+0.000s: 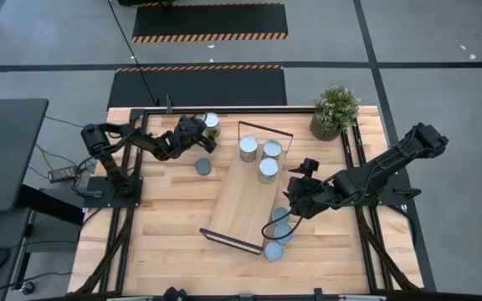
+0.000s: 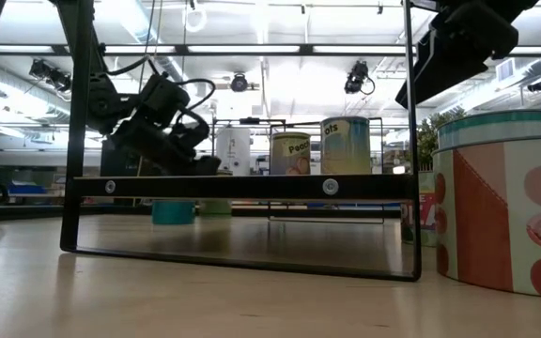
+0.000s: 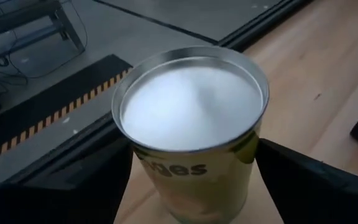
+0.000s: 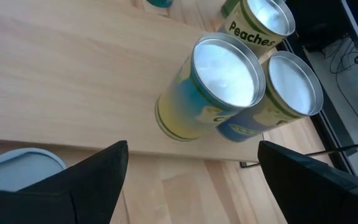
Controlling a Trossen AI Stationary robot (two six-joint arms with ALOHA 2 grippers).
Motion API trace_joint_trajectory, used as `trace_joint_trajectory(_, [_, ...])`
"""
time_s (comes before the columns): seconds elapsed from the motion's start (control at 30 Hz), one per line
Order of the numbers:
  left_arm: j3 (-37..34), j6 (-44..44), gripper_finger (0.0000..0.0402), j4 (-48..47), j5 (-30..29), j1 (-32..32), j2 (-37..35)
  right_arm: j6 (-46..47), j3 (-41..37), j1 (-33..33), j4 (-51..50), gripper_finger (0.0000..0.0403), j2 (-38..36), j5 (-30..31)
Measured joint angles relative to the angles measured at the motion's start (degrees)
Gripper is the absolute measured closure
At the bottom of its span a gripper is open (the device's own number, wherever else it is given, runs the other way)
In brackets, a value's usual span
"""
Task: Pick and place cans onto a shelf
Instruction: Put the canned oranges on the shelf
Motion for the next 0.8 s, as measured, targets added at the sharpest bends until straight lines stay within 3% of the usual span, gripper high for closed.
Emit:
trace_joint_trajectory(0.37, [0.04, 4.85, 0.0058, 4.16, 2.8, 0.06, 0.0, -0.4, 0.0, 0.0, 0.18, 0.0036, 0.01, -0.04])
trace_joint_trajectory(0.8, [0.15, 4.67, 0.0049, 5.38, 7.25, 0.07, 0.0, -0.43, 0.0, -0.01, 1.28, 0.0036, 0.02, -0.21])
